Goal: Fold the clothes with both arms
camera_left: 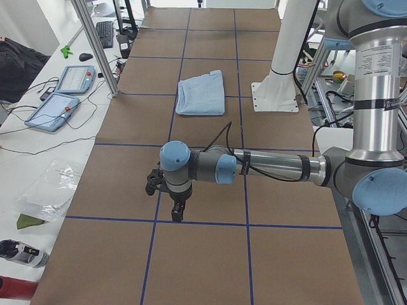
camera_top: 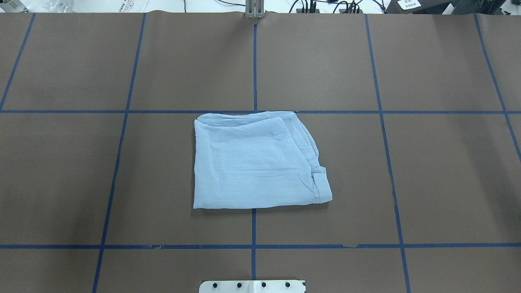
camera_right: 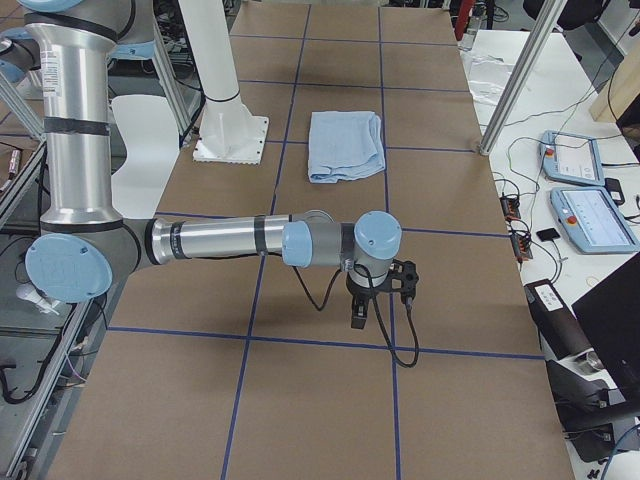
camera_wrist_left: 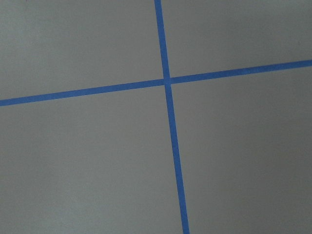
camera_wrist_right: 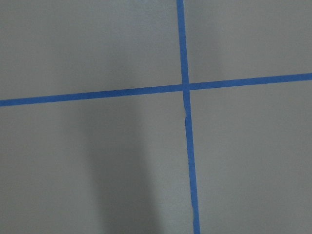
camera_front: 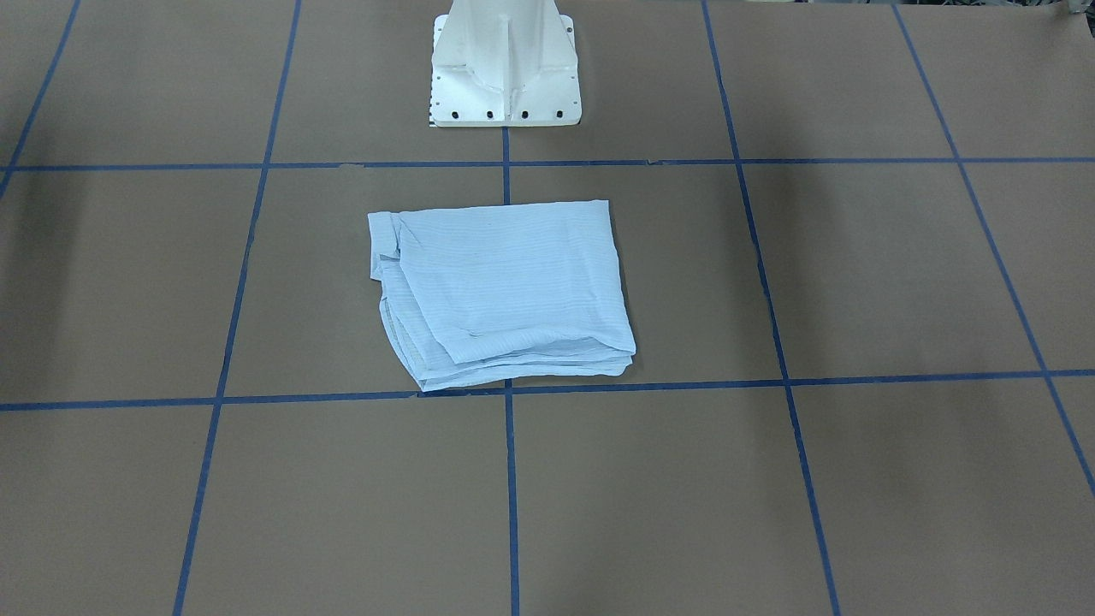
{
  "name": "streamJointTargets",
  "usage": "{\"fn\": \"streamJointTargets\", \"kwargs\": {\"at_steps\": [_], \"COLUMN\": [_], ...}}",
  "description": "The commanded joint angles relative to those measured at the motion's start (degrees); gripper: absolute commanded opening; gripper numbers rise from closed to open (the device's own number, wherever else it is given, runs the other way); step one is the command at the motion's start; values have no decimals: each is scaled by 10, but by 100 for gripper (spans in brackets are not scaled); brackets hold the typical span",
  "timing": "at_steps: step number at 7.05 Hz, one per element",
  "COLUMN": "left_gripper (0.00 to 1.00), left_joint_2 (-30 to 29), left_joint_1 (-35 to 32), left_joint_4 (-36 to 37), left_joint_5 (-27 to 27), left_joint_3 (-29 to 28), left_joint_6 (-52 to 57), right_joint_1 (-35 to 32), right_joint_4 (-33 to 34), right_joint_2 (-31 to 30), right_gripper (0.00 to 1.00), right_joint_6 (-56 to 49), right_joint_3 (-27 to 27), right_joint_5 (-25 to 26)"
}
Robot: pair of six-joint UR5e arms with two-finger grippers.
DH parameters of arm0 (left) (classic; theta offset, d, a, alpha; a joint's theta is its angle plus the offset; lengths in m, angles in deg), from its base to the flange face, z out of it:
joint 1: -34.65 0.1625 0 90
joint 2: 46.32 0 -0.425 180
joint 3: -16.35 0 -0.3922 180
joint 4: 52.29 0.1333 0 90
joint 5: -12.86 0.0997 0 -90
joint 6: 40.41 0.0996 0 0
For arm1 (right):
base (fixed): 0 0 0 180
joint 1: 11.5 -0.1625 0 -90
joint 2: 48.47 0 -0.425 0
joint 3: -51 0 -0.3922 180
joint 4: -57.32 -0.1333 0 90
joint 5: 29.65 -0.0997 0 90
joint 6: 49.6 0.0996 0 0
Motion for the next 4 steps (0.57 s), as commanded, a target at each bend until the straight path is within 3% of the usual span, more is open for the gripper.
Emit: {"fn": "streamJointTargets", "kwargs": {"at_steps": [1, 4], "left_gripper": [100, 100], "left_joint_2": [0, 0], "left_joint_1": [0, 0], "left_joint_4": [2, 2], "left_joint_5": [-2, -4], "left_joint_3": [0, -1], "left_joint_6": [5, 4], "right_joint_1": [1, 1], "right_joint_4": [-2, -2], "right_joint_2": [0, 0], "right_gripper": [100, 100], "right_joint_6": [23, 23], "right_joint_3": [3, 2], "right_joint_5": [-5, -5]}}
